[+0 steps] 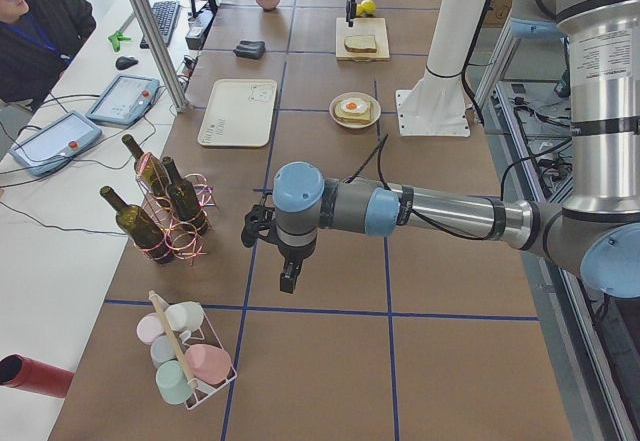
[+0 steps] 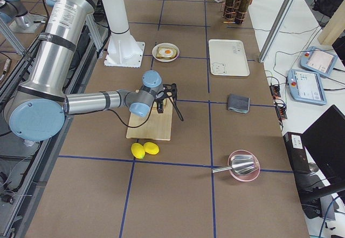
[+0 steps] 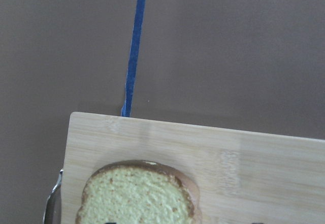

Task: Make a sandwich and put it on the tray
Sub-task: 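Move the right gripper over the bread slice on the wooden board and grasp it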

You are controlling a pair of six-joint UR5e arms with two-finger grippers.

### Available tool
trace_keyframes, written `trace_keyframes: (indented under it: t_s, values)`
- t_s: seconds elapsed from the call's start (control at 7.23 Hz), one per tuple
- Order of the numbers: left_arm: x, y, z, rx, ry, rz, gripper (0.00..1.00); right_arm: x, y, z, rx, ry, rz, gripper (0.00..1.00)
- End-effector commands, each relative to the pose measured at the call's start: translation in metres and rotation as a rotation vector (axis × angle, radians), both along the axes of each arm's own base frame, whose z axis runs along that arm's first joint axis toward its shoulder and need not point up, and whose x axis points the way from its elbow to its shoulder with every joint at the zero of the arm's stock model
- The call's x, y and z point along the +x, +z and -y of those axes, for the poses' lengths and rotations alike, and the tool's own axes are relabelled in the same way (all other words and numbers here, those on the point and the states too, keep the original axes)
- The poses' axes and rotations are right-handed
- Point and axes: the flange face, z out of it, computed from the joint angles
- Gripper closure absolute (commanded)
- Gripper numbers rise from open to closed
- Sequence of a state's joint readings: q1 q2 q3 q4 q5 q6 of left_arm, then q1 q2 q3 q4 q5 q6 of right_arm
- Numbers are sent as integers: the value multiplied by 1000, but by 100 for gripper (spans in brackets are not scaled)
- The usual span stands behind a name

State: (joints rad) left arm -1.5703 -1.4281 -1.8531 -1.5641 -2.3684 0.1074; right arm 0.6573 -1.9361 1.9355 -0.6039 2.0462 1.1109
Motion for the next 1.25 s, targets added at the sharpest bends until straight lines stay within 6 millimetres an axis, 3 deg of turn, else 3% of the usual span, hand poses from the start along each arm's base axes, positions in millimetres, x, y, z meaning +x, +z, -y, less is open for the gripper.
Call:
trace_keyframes:
  t_s: [0.0,0.14,0.55,1.11]
  values:
    - [0,-1,1,3,2,0,0,-18,0,-16,0,-1,-19,34]
    - [0,0,0,2,2,0,0,-18,4,-19,-5,-9,-28,40]
    - [0,0,0,2,2,0,0,-19,16,-26,-20,-27,-51,42]
    - [0,0,0,1,1,0,0,-25,18,-30,-16,-40,-56,51]
